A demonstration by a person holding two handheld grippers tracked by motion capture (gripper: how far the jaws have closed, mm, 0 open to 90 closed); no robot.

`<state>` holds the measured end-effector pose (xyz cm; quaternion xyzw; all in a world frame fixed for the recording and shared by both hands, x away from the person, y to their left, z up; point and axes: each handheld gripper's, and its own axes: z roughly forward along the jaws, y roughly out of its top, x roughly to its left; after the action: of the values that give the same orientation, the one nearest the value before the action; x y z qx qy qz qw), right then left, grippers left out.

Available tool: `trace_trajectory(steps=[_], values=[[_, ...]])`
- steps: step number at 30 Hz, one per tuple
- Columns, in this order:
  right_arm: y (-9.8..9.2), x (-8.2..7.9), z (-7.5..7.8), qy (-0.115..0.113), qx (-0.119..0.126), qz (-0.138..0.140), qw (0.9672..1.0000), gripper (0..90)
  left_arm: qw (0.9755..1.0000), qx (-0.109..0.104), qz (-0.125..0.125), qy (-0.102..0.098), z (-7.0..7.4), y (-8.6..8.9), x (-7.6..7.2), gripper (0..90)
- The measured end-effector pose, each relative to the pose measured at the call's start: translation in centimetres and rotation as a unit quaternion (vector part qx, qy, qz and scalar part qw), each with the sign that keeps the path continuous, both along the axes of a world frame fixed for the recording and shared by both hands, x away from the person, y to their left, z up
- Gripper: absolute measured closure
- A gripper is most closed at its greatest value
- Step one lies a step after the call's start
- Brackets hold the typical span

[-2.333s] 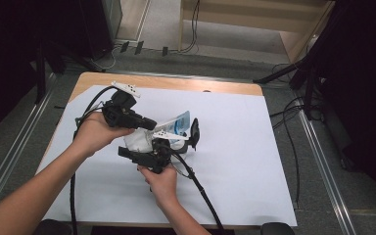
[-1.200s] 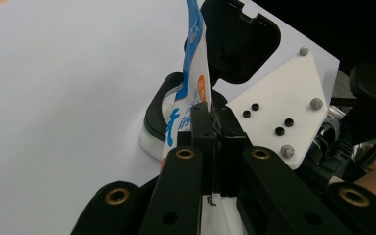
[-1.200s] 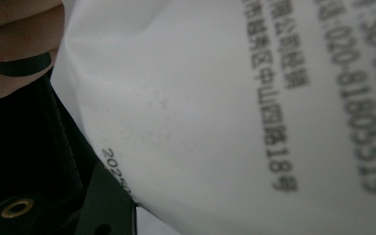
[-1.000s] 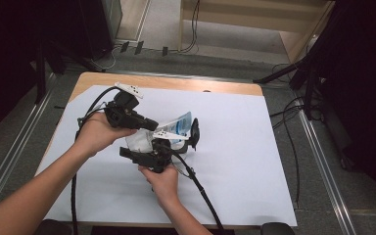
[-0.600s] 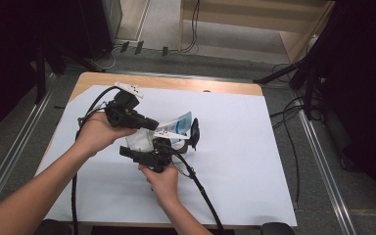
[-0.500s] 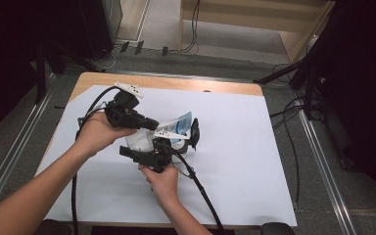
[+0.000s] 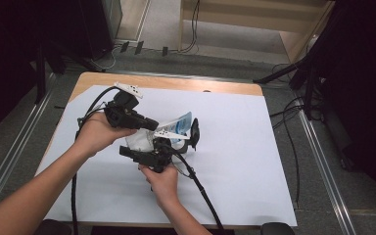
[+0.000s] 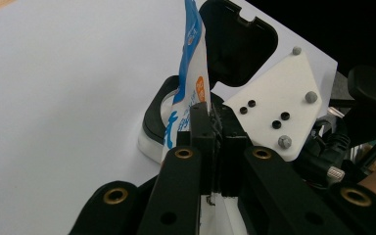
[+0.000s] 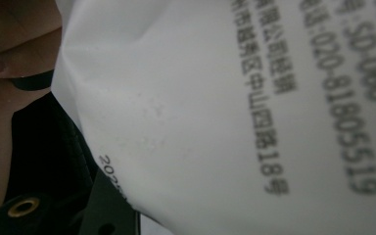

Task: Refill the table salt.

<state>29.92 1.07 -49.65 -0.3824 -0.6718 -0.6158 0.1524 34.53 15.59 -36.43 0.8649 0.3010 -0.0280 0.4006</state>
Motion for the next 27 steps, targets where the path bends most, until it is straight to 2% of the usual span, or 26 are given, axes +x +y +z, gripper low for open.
trace_trajectory(steps=[11, 27], values=[[0.07, 0.0, -0.02, 0.004, 0.009, 0.0, 0.9999, 55.1, 1.0, 0.001, 0.001, 0.0, 0.05, -0.12, -0.05, 89.5], [0.09, 0.0, -0.06, 0.002, 0.005, -0.001, 1.0, 55.1, 1.0, 0.003, 0.002, -0.001, 0.03, -0.11, -0.08, 89.5]])
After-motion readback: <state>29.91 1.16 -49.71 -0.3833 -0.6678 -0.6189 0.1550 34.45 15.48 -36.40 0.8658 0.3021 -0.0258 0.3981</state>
